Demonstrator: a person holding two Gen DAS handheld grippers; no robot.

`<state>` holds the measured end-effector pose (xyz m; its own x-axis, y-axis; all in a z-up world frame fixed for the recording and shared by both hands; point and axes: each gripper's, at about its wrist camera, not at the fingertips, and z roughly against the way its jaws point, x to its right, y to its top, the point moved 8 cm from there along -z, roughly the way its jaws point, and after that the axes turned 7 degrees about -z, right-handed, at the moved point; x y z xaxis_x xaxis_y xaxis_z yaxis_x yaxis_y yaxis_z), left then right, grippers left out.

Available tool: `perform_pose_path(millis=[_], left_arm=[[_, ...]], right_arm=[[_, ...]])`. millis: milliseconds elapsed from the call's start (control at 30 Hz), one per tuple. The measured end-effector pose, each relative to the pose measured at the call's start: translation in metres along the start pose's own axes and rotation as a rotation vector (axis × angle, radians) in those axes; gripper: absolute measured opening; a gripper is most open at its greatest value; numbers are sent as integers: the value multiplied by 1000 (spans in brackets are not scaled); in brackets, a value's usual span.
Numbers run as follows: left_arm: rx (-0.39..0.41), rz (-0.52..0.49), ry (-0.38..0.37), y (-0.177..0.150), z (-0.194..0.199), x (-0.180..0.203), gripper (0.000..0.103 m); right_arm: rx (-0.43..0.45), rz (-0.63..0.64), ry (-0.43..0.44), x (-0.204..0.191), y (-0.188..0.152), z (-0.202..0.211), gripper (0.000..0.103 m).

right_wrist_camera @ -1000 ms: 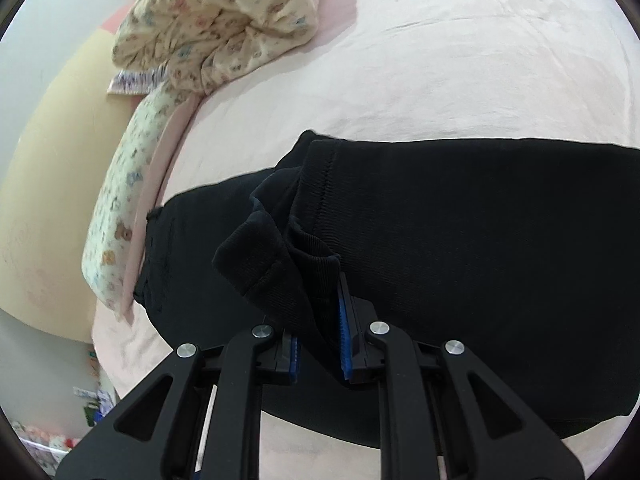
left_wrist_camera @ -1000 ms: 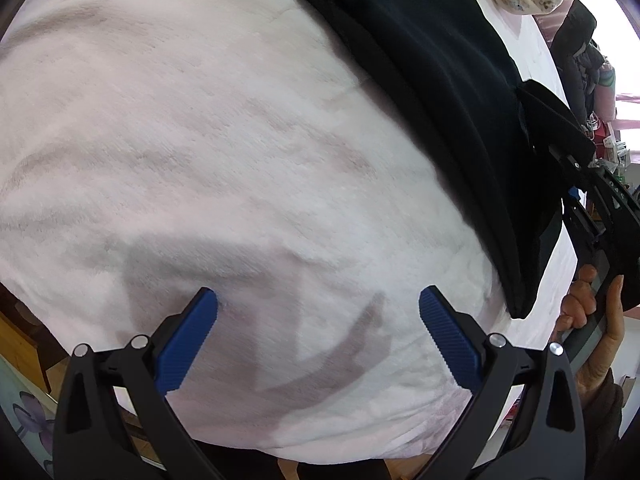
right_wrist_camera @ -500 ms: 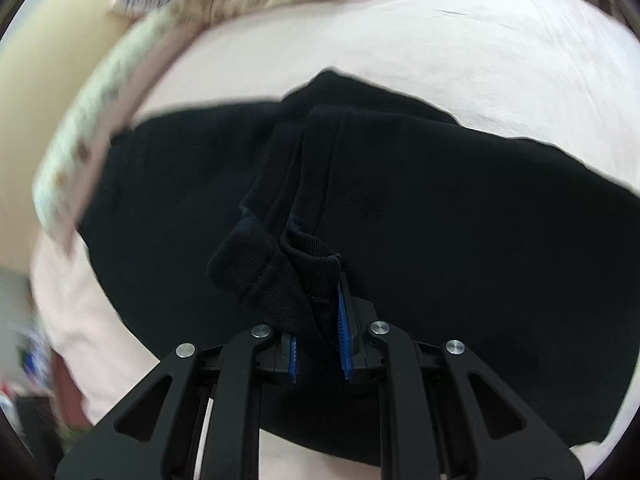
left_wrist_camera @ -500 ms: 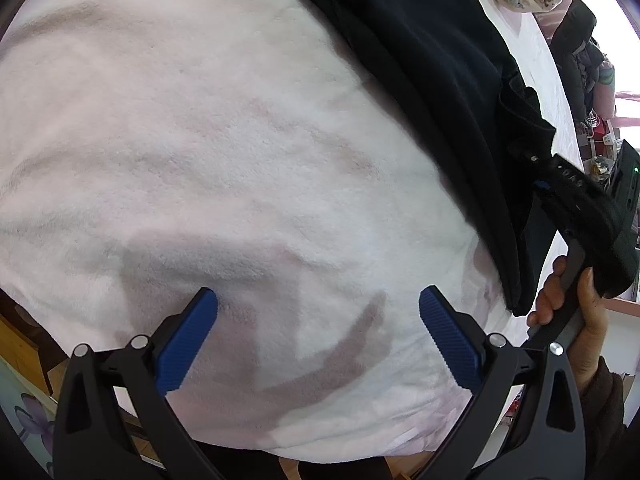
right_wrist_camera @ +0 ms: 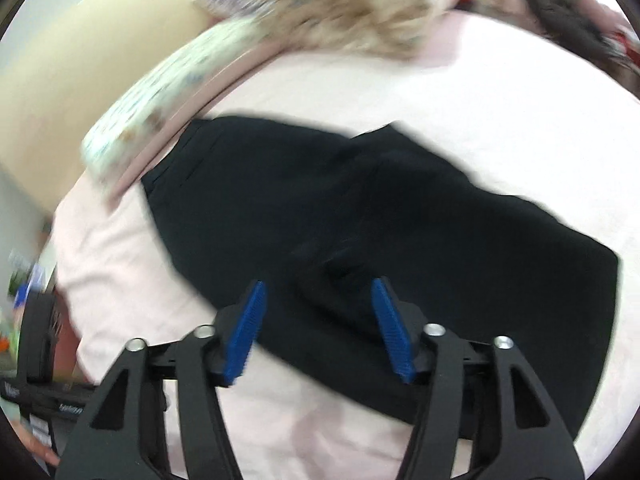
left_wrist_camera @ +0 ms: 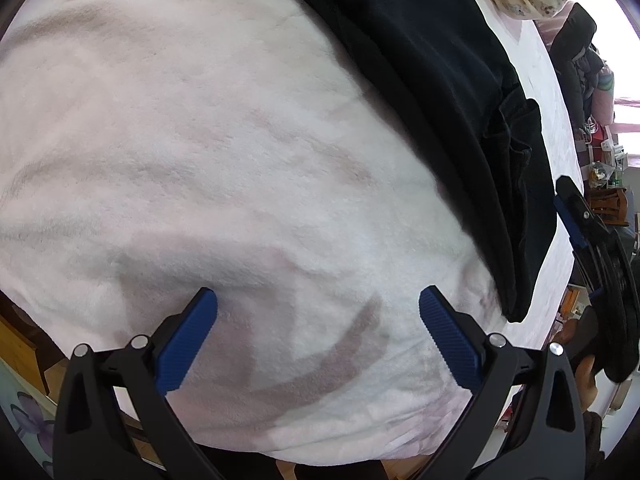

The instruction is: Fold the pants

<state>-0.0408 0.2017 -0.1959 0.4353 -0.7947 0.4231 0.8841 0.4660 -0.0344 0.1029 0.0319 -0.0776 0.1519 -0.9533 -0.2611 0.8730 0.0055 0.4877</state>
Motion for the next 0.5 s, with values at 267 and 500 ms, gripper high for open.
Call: perform_pose_path(millis=[267, 500], left_arm=[[2, -7, 1, 1, 3, -2, 101], [13, 9, -2, 9, 7, -7, 101]], right_arm=[[-13, -26, -207, 31, 18, -42, 46], [-116, 182, -201, -1, -23, -68, 40]])
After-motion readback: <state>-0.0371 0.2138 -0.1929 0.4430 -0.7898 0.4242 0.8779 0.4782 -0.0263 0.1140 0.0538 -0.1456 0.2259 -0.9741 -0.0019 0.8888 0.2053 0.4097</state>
